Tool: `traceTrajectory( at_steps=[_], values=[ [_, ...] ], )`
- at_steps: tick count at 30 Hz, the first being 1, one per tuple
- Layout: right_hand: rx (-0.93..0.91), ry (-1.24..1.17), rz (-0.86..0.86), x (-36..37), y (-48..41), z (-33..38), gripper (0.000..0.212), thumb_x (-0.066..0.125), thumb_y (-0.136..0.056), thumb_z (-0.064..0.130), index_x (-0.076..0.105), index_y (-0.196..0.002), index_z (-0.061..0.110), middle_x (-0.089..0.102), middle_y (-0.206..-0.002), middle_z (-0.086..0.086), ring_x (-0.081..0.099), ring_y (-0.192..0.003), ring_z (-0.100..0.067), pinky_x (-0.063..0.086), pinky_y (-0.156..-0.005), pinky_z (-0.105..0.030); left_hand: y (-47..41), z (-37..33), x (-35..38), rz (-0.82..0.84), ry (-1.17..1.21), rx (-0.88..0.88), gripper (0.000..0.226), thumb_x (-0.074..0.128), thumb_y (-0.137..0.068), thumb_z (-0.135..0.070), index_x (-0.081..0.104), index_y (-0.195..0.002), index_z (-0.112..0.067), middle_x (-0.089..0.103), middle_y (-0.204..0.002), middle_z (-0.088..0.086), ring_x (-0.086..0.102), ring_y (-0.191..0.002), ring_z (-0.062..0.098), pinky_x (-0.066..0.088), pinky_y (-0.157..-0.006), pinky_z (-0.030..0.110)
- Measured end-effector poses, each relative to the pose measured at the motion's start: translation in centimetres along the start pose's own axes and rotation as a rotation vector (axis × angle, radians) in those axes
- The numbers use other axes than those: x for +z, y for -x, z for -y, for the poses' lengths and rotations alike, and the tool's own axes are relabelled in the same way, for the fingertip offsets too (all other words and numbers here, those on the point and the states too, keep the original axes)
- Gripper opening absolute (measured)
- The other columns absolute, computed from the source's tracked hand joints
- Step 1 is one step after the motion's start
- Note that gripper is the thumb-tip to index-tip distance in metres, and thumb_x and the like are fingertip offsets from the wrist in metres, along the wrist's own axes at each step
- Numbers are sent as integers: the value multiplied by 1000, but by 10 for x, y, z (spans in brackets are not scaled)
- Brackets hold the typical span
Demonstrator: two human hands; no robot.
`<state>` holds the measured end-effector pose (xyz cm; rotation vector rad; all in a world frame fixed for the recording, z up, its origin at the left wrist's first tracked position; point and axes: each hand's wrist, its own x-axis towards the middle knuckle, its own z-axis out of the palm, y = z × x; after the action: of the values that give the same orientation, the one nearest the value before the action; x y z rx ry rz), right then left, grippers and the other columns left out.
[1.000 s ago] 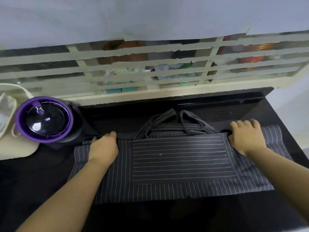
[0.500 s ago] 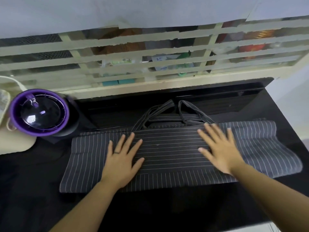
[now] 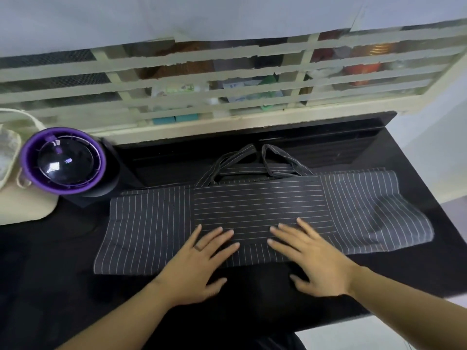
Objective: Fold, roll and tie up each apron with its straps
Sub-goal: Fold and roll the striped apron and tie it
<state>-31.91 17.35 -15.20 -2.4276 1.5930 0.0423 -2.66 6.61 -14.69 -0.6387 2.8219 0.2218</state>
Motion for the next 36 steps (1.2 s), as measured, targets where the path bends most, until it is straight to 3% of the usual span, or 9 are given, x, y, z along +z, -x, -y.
traceTrajectory(
  at_steps=[4, 8, 11, 13, 15, 19, 25, 30, 36],
  values=[
    [19, 111, 5, 3, -7, 1, 73, 72, -65, 21, 53, -135, 17, 50, -142, -4, 45, -133, -21, 27, -114, -45, -6, -10, 1, 93, 51, -171, 92, 81, -63, -26, 36, -143, -21, 38, -149, 4, 42, -135, 22, 30, -109, 47],
    [192, 83, -35, -7, -24, -4, 85, 90, -37, 1, 68, -118, 14, 64, -125, -5, 63, -114, -21, 52, -90, -33, -20, -8, -15, 103, 85, -309, 88, 56, -90, 0, -1, -153, -23, -11, -160, 0, -3, -148, 19, 0, -117, 34],
    [309, 35, 9, -28, -28, -4, 67, 70, -75, -4, 52, -136, 13, 45, -146, -6, 45, -134, -21, 43, -103, -29, -17, 0, -24, 75, 123, -392, 74, 49, -93, 2, 13, -153, -21, 0, -161, -1, 11, -147, 17, 21, -117, 27],
    [436, -59, 232, -46, -32, -7, 48, 48, -88, -1, 54, -134, 13, 49, -143, -5, 46, -130, -25, 43, -103, -33, -14, 10, -40, 107, 275, -491, 48, 43, -93, -1, 50, -136, -19, 39, -148, -2, 46, -129, 18, 43, -103, 27],
    [523, -167, 398, -68, -41, -11, 24, 43, -86, 3, 66, -94, 7, 65, -102, -10, 61, -90, -28, 49, -72, -31, -12, 23, -60, 252, 396, -529, 30, 40, -91, -3, 67, -99, -15, 65, -106, 0, 62, -88, 15, 53, -75, 26],
    [595, -332, 752, -87, -47, -23, 26, 43, -84, 6, 34, -61, 14, 32, -59, 0, 28, -52, -15, 23, -50, -24, -9, 48, -74, 609, 439, -493, 24, 42, -92, -14, 51, -70, -18, 50, -73, -5, 46, -63, 8, 35, -50, 19],
    [684, -377, 597, -76, -46, -41, 18, 52, -81, 23, 45, -66, 16, 46, -65, 1, 41, -61, -18, 33, -60, -28, 9, 76, -52, 475, 377, -621, 21, 45, -91, -29, 49, -71, -28, 55, -83, -7, 54, -84, 14, 44, -71, 29],
    [515, 102, 329, -69, -44, -35, 13, 45, -90, 37, 52, -83, 27, 45, -102, 5, 45, -108, -20, 32, -89, -34, 13, 75, -45, 256, 269, -521, 20, 35, -98, -29, 53, -97, -21, 44, -95, -7, 51, -90, 14, 46, -82, 32],
    [616, -165, 294, -73, -53, -54, 21, 47, -89, 28, 45, -68, 24, 52, -80, 4, 53, -84, -24, 41, -68, -31, 5, 79, -43, 201, 163, -593, 21, 37, -97, -31, 44, -112, -18, 51, -83, -6, 53, -73, 16, 43, -61, 31]
  ],
)
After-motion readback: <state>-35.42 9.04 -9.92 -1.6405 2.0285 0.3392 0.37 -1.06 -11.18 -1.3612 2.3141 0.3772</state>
